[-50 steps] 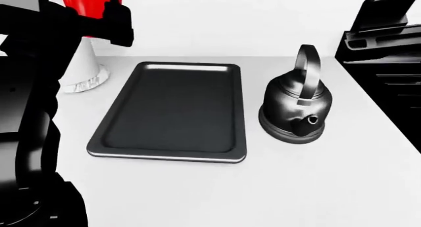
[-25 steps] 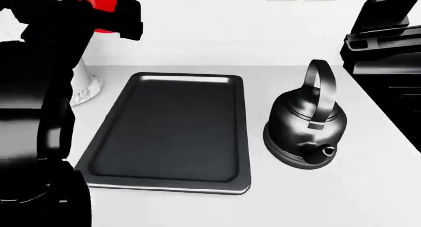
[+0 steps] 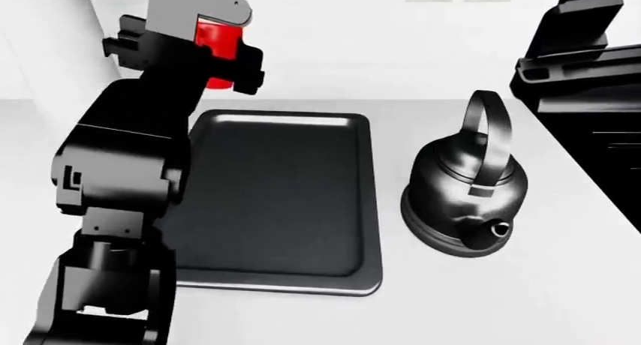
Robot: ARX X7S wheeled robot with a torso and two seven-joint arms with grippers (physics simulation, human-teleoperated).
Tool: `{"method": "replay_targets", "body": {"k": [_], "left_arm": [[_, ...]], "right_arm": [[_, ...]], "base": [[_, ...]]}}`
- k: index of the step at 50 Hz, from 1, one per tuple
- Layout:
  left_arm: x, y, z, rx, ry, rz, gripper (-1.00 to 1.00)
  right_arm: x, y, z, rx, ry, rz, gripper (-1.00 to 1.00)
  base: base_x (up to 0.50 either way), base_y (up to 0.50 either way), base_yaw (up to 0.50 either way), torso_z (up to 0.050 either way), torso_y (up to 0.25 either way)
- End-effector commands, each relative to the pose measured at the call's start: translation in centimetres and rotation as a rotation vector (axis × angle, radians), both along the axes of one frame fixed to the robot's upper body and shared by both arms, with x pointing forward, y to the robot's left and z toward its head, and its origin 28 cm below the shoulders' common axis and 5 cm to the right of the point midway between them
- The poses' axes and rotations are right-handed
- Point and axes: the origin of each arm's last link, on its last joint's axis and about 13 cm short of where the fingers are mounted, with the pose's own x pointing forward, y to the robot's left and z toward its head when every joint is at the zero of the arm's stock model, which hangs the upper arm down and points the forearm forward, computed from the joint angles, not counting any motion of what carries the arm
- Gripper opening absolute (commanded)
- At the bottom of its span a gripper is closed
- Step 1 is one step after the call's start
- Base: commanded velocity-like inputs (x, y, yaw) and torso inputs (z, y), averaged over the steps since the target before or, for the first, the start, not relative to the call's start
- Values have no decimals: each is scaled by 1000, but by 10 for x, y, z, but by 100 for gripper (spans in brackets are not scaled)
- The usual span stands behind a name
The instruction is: Pick the kettle from the counter and place it on the tray. Then pick the mug from the cabinet and place it on the tray. Then close the cabinet doors.
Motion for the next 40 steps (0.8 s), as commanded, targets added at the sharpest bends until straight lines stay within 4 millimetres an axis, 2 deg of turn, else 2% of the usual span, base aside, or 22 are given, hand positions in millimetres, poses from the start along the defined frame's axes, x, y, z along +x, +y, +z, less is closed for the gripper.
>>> {"method": "replay_targets", "body": {"k": [1,8,22,37,38,40], "left_arm": [[12,-7,-32,3,66,4,-100],[14,-6,-47,10,95,9,-100],[18,0,-60,0,129,30,-100],[19,2,-63,-11,141,28,-100],[19,2,-62,-12,141,26,100],[19,3,-61,-17,142,23,100]], "right_arm": [[2,0,-3,2,7,1,100],[5,0,-6,6,13,0,100],[7,0,-10,7,22,1,100],[10,1,-13,6,27,0,100],[10,1,-13,6,27,0,100],[10,1,-13,7,28,0,100]], "base": [[0,0,0,0,0],[0,0,0,1,1],[0,0,0,0,0],[0,0,0,0,1],[0,0,0,0,10],[0,0,0,0,0]]}}
